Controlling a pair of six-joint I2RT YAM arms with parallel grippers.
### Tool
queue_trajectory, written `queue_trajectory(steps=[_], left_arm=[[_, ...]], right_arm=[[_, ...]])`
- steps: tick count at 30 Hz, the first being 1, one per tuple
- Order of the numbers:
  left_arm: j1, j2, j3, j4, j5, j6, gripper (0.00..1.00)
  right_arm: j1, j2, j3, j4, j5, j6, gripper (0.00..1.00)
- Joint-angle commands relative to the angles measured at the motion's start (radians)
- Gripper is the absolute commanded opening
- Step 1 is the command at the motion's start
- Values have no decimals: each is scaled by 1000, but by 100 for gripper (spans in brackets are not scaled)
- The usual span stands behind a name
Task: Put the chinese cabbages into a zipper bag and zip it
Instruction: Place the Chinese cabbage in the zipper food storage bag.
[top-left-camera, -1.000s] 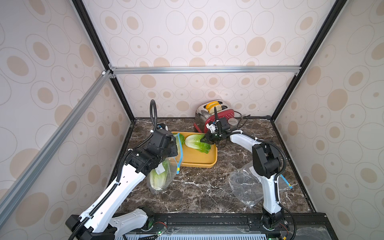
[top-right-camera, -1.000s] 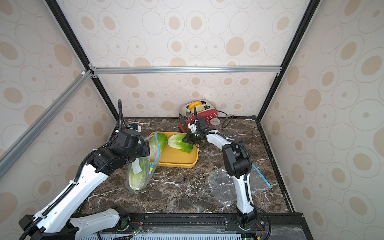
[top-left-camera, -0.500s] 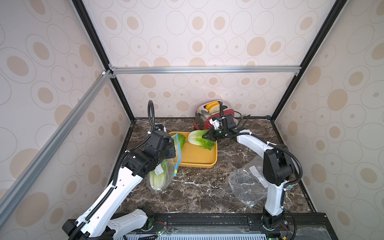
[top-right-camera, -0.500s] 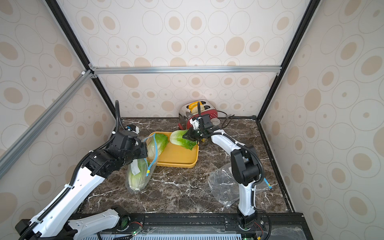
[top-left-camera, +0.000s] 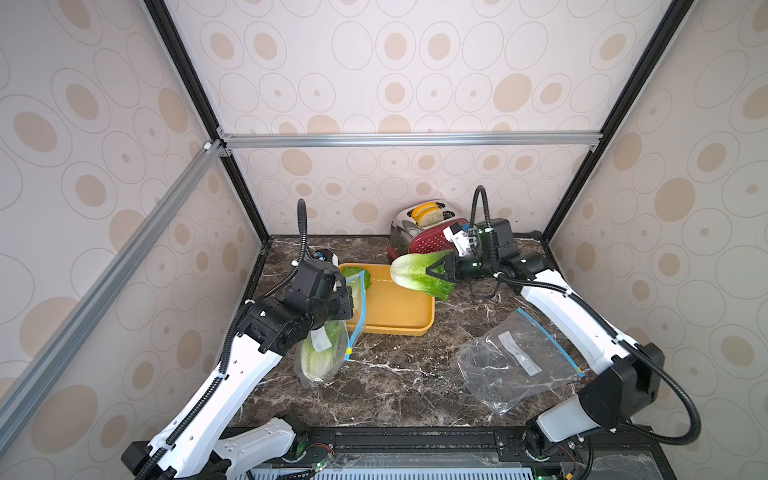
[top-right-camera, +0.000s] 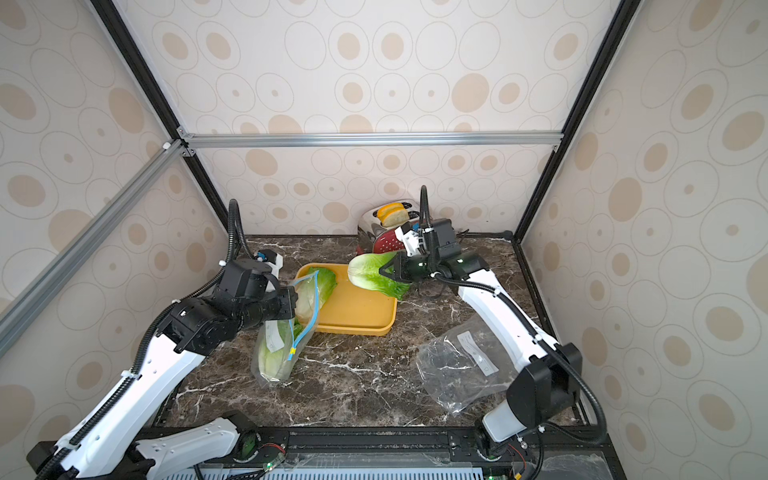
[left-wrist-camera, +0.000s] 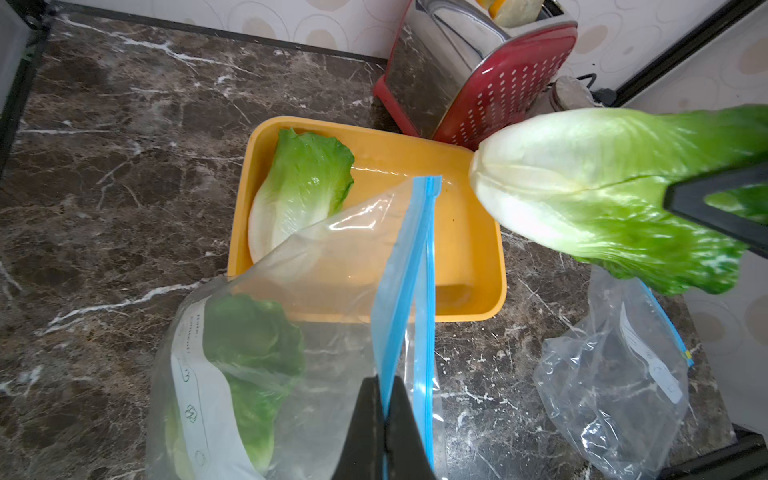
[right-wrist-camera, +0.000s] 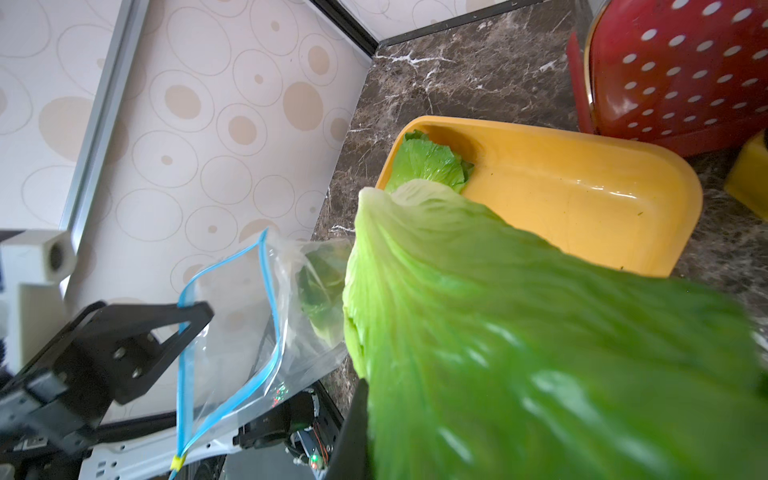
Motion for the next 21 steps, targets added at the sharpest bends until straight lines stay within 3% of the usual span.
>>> queue_trajectory(steps=[1, 5, 10, 21], left_arm=[[-29, 24, 43, 34, 60, 6, 0], [-97, 60, 80, 37, 52, 12, 0], [-108, 58, 64, 98, 104, -12, 0], [-108, 35, 65, 78, 65, -28, 0]], right_arm=[[0, -72, 20, -178, -4, -98, 6], [7, -123, 72, -288, -44, -127, 6], [54, -153, 147, -347, -68, -114, 8], [219, -121, 174, -254, -76, -4, 9]])
